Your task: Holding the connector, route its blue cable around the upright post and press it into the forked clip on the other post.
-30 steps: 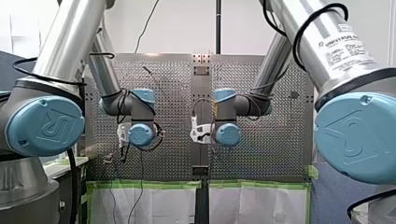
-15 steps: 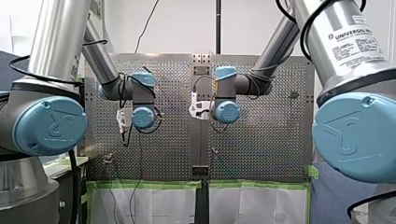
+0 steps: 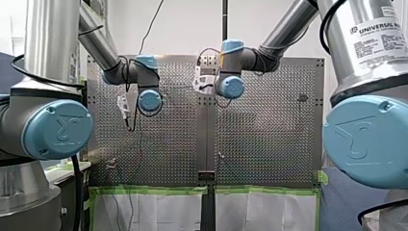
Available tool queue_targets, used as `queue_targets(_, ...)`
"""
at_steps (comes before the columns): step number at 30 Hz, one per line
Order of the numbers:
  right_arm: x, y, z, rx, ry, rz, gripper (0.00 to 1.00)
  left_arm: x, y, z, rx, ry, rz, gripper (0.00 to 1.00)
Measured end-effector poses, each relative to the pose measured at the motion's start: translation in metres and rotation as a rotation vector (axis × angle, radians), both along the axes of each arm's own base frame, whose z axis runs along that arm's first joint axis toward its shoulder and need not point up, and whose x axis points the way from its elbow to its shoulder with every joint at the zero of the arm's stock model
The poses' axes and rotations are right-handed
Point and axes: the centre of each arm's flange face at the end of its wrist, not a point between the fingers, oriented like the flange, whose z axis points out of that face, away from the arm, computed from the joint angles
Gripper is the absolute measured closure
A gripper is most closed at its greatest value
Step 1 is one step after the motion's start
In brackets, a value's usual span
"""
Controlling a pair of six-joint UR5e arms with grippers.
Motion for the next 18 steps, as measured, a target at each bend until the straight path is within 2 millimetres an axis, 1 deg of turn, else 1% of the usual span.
queue_targets(2,0.001,0.0,0.018,-0.019,-0.017,0.007,1.0,0.001,0.002,0.007,-0.012,-0.009,0.003,0.97)
queue_targets(5,0.004,-0.002,0.037,-0.042,-0.038,0.018,1.0,0.002,0.006,0.021,-0.033,-0.026,0.01,0.97)
queue_targets(11,0.01,-0.008,0.061,-0.067,-0.059,0.033,1.0,0.005,0.014,0.05,-0.071,-0.064,0.02,0.97)
queue_targets(14,0.013,-0.011,0.071,-0.079,-0.068,0.04,1.0,0.008,0.019,0.068,-0.096,-0.09,0.024,0.97)
queue_targets(18,0.017,-0.013,0.081,-0.093,-0.078,0.05,1.0,0.012,0.026,0.095,-0.131,-0.132,0.034,0.97)
